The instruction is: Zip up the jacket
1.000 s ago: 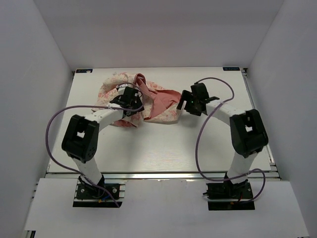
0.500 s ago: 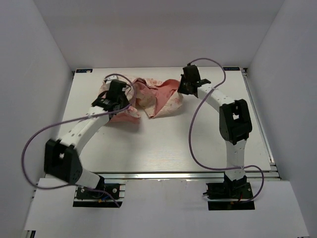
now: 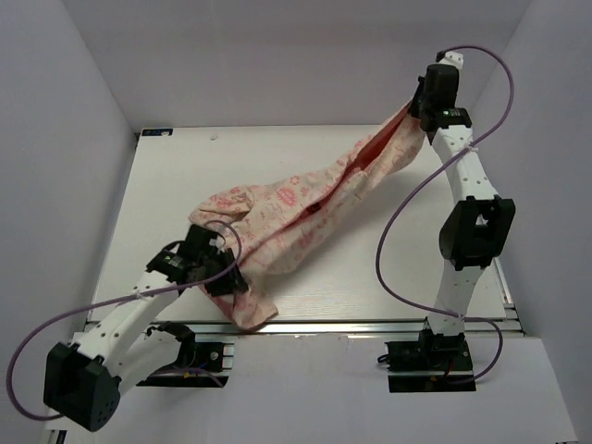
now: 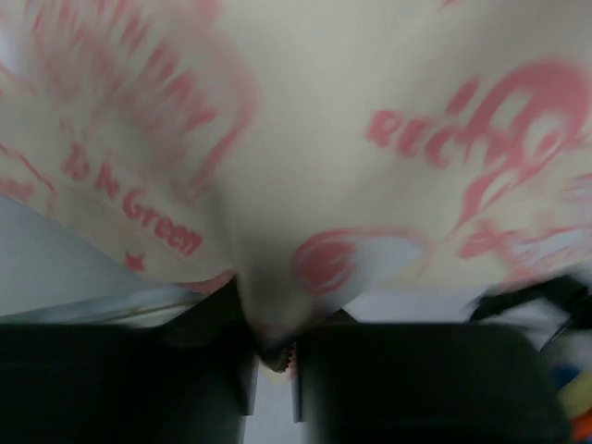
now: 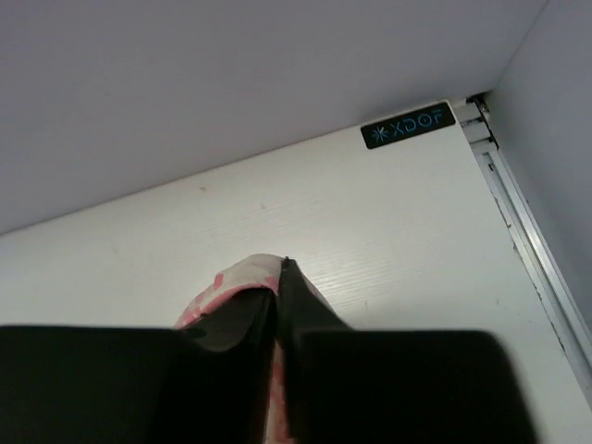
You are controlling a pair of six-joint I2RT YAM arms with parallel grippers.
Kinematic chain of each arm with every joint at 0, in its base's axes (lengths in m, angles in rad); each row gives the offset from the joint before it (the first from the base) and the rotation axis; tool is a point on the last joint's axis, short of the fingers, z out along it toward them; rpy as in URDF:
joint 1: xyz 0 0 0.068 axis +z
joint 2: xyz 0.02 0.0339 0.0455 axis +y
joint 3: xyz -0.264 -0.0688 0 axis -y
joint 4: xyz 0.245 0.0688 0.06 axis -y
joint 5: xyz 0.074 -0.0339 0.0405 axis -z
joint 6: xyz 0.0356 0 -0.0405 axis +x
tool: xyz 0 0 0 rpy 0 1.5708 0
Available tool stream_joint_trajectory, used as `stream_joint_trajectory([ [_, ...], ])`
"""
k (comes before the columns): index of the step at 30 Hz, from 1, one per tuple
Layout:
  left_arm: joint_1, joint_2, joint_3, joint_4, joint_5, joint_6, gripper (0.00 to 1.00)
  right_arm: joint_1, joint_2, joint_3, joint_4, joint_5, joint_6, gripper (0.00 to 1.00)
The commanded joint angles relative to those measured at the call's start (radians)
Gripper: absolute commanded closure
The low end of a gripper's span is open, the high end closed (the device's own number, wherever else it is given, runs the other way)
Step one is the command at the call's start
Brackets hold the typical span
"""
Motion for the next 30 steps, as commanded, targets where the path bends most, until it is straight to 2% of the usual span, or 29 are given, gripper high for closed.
stream_joint_trajectory([
  [1, -0.068, 0.056, -0.098, 0.007, 0.271, 0.025, 0.5, 0.005, 0.126, -0.007, 0.01, -0.032, -0.09, 0.86],
  [2, -0.1, 0.068, -0.098, 0.021, 0.27, 0.019, 0.02, 0.0, 0.152, 0.022, -0.018, -0.057, -0.111, 0.66],
  [3, -0.179, 0.082, -0.089, 0.029, 0.256, 0.01, 0.02, 0.0, 0.199, 0.052, -0.047, -0.072, -0.104, 0.48],
  [4, -0.215, 0.099, -0.04, 0.008, 0.181, -0.004, 0.02, 0.002, 0.215, 0.091, -0.099, -0.098, -0.105, 0.13],
  [7, -0.255, 0.177, 0.088, -0.046, 0.092, 0.014, 0.02, 0.0, 0.188, 0.077, -0.13, -0.178, -0.093, 0.11],
  [10, -0.255, 0.238, 0.21, -0.047, 0.037, 0.04, 0.02, 0.005, 0.05, -0.073, -0.08, -0.216, -0.078, 0.11],
  [13, -0.255, 0.306, 0.3, -0.017, -0.069, 0.042, 0.02, 0.01, -0.13, -0.276, -0.041, -0.203, -0.032, 0.11],
  [14, -0.254, 0.324, 0.346, 0.006, -0.109, 0.049, 0.02, 0.011, -0.174, -0.395, -0.052, -0.177, -0.009, 0.11],
  [17, -0.254, 0.444, 0.452, 0.081, -0.227, 0.083, 0.02, 0.016, -0.361, -0.612, -0.06, -0.178, 0.108, 0.11],
  [18, -0.241, 0.488, 0.486, 0.091, -0.252, 0.086, 0.02, 0.019, -0.447, -0.763, -0.044, -0.183, 0.139, 0.11],
  [19, -0.232, 0.586, 0.526, 0.1, -0.267, 0.105, 0.02, 0.023, -0.484, -0.832, -0.037, -0.189, 0.166, 0.11],
  [21, -0.191, 0.69, 0.633, 0.114, -0.258, 0.131, 0.02, 0.043, -0.574, -0.999, -0.017, -0.216, 0.221, 0.11],
  [22, -0.175, 0.787, 0.658, 0.141, -0.246, 0.16, 0.02, 0.054, -0.598, -1.043, -0.009, -0.227, 0.235, 0.11],
  [24, -0.119, 0.878, 0.725, 0.155, -0.191, 0.175, 0.02, 0.103, -0.63, -1.103, 0.005, -0.247, 0.228, 0.11],
  [25, -0.097, 0.955, 0.742, 0.163, -0.169, 0.189, 0.02, 0.115, -0.632, -1.129, -0.006, -0.247, 0.228, 0.11],
  [28, -0.025, 1.043, 0.773, 0.198, -0.091, 0.198, 0.02, 0.157, -0.61, -1.173, 0.0, -0.249, 0.228, 0.11],
  [30, 0.009, 1.103, 0.776, 0.213, -0.097, 0.21, 0.02, 0.164, -0.551, -1.181, 0.032, -0.262, 0.22, 0.11],
])
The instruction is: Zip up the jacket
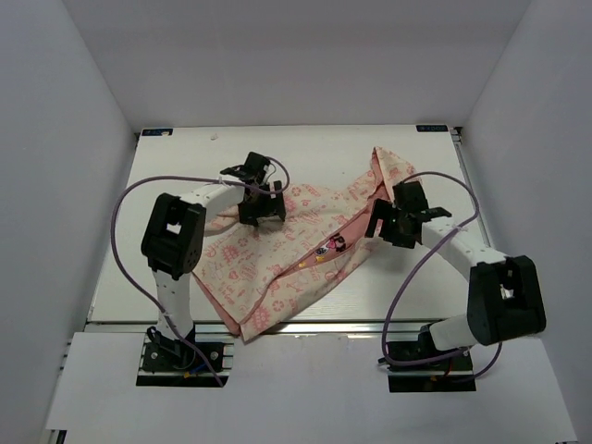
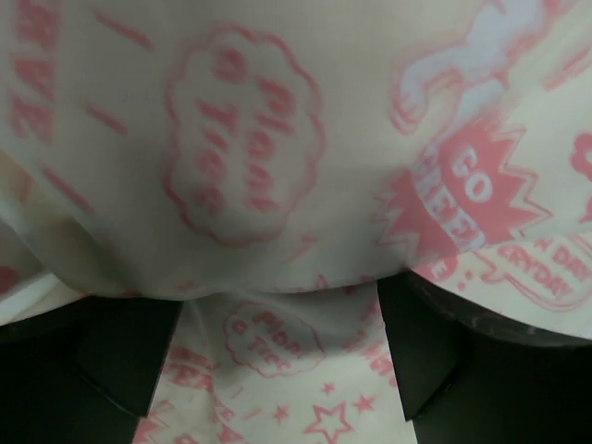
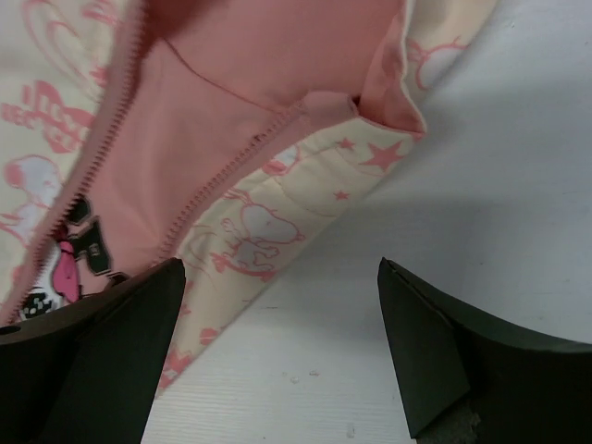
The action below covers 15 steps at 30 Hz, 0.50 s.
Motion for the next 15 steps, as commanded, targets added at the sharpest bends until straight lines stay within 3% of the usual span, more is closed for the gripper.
stream_joint_trajectory([
  [1, 0.06, 0.045, 0.033, 0.032, 0.013, 0.043, 0.02, 0.01, 0.071, 0.026, 0.058, -0.022, 0.013, 0.1],
  [7, 0.116, 0.111, 0.032, 0.067, 0.015, 0.066, 0.02, 0.013, 0.364, 0.233, 0.094, -0.03, -0.029, 0.11],
  [10, 0.12, 0.125, 0.033, 0.067, 0.008, 0.064, 0.02, 0.015, 0.531, 0.416, 0.093, -0.022, -0.035, 0.18],
  [12, 0.12, 0.116, 0.003, 0.079, 0.048, 0.064, 0.02, 0.015, 0.661, 0.579, 0.073, -0.034, -0.044, 0.39],
  [13, 0.12, 0.112, -0.01, 0.085, 0.065, 0.067, 0.02, 0.015, 0.707, 0.641, 0.058, -0.037, -0.044, 0.82],
  [14, 0.12, 0.104, -0.034, 0.079, 0.074, 0.061, 0.02, 0.013, 0.788, 0.699, 0.042, -0.016, -0.041, 0.96],
  [15, 0.12, 0.095, -0.05, 0.072, 0.074, 0.052, 0.02, 0.015, 0.826, 0.821, 0.021, 0.001, -0.041, 1.0],
])
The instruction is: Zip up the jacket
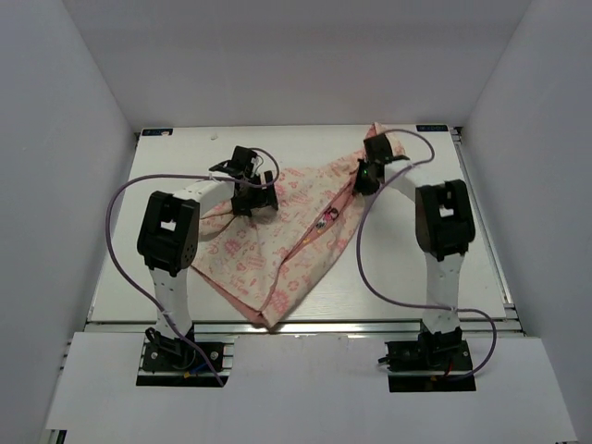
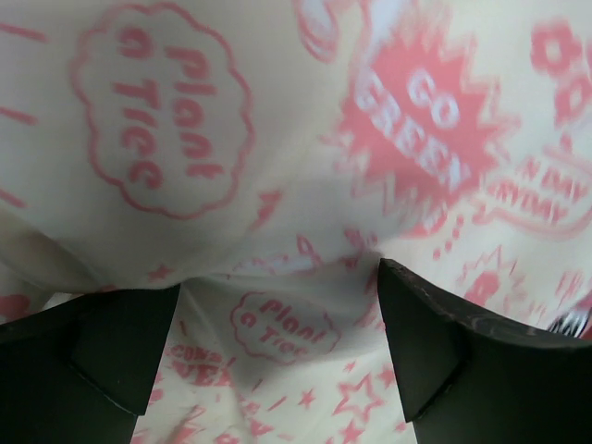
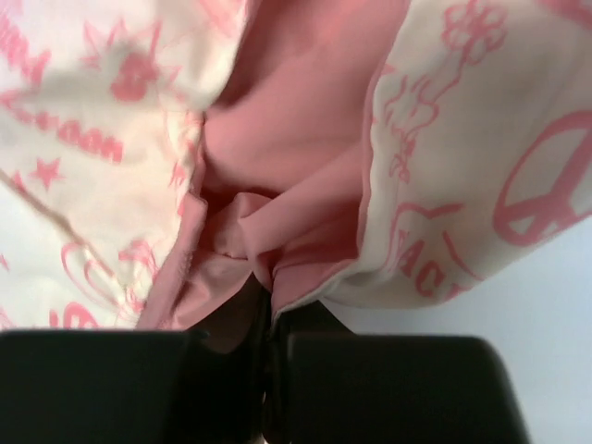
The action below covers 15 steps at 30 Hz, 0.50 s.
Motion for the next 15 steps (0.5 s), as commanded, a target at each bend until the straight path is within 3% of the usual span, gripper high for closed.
stream_joint_trajectory([
  [1, 0.004, -0.006, -0.091, -0.008, 0.029, -0.008, 0.02, -0.002, 0.155, 0.24, -0.036, 0.063, -0.012, 1.0],
  [3, -0.019, -0.047, -0.17, 0.01, 0.05, -0.03, 0.02, -0.008, 0.29, 0.406, -0.094, 0.134, -0.033, 1.0],
  [4, -0.036, -0.092, -0.198, 0.042, 0.063, -0.056, 0.02, -0.022, 0.34, 0.598, -0.158, 0.139, -0.044, 1.0],
  [5, -0.081, -0.112, -0.227, 0.057, 0.069, -0.074, 0.02, -0.03, 0.429, 0.688, -0.181, 0.137, -0.056, 1.0],
  [7, -0.143, -0.141, -0.28, 0.074, 0.074, -0.123, 0.02, -0.062, 0.488, 0.861, -0.166, 0.12, -0.062, 1.0],
  [11, -0.292, -0.175, -0.294, 0.044, 0.054, -0.182, 0.02, -0.088, 0.418, 0.818, -0.018, -0.091, -0.175, 0.65],
  [15, -0.295, -0.224, -0.301, 0.007, -0.038, -0.205, 0.02, -0.077, 0.248, 0.72, -0.123, -0.142, -0.309, 0.31],
])
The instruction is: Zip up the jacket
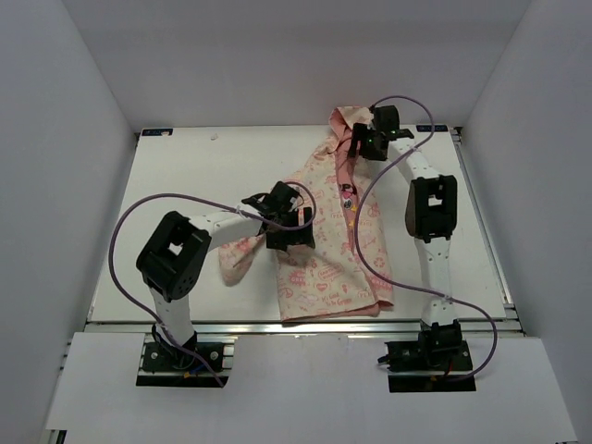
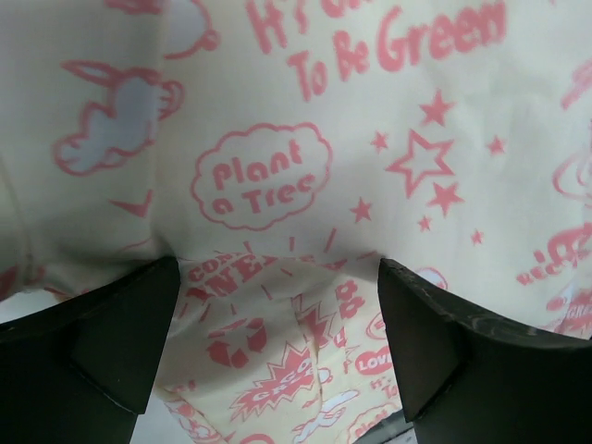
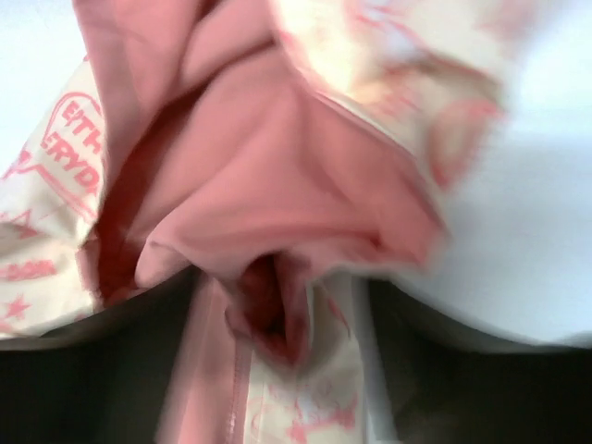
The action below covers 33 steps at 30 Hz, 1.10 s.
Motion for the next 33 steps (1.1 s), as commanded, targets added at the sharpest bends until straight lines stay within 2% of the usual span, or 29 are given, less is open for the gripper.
stream_joint_trajectory([
  [1, 0.023, -0.049, 0.005, -0.141, -0.109, -0.061, 0.02, -0.008, -0.245, -0.094, -0.048, -0.062, -0.14, 0.11],
  [2, 0.023, -0.055, 0.027, -0.161, -0.154, -0.059, 0.02, -0.006, -0.356, -0.235, -0.07, -0.05, -0.134, 0.11],
  [4, 0.023, -0.072, 0.079, -0.212, -0.192, -0.07, 0.02, -0.005, -0.531, -0.402, -0.085, 0.002, -0.094, 0.11],
  [5, 0.017, -0.091, 0.091, -0.224, -0.195, -0.073, 0.02, -0.006, -0.588, -0.562, -0.099, 0.02, -0.056, 0.11],
  [7, -0.002, -0.116, 0.096, -0.218, -0.203, -0.07, 0.02, -0.005, -0.699, -0.718, -0.114, 0.051, -0.012, 0.11],
  [10, -0.061, -0.145, 0.102, -0.23, -0.196, -0.067, 0.02, 0.019, -0.961, -1.006, -0.081, 0.051, 0.055, 0.11],
  [12, -0.087, -0.151, 0.099, -0.241, -0.191, -0.073, 0.02, 0.053, -1.055, -1.158, -0.07, 0.041, 0.056, 0.11],
  [14, -0.135, -0.159, 0.091, -0.229, -0.17, -0.072, 0.02, 0.108, -1.173, -1.241, -0.05, 0.01, 0.05, 0.11],
  [17, -0.205, -0.158, 0.073, -0.16, -0.087, -0.056, 0.02, 0.115, -1.28, -1.367, -0.036, -0.064, 0.114, 0.11],
  [20, -0.273, -0.123, 0.082, -0.106, -0.07, -0.055, 0.02, 0.115, -1.371, -1.473, -0.015, -0.084, 0.164, 0.11],
  [26, -0.298, 0.028, 0.157, -0.092, -0.048, -0.092, 0.05, 0.115, -1.462, -1.605, -0.024, -0.11, 0.197, 0.1],
  [27, -0.298, 0.061, 0.165, -0.089, -0.045, -0.095, 0.07, 0.115, -1.468, -1.617, -0.021, -0.116, 0.199, 0.11],
  [29, -0.298, 0.083, 0.182, -0.089, -0.038, -0.096, 0.3, 0.115, -1.482, -1.652, -0.019, -0.148, 0.207, 0.11],
  [30, -0.298, 0.089, 0.185, -0.106, -0.041, -0.098, 0.48, 0.116, -1.486, -1.668, -0.007, -0.162, 0.208, 0.12],
  [33, -0.298, 0.062, 0.165, -0.151, -0.094, -0.105, 0.68, 0.116, -1.492, -1.724, 0.034, -0.194, 0.216, 0.16],
])
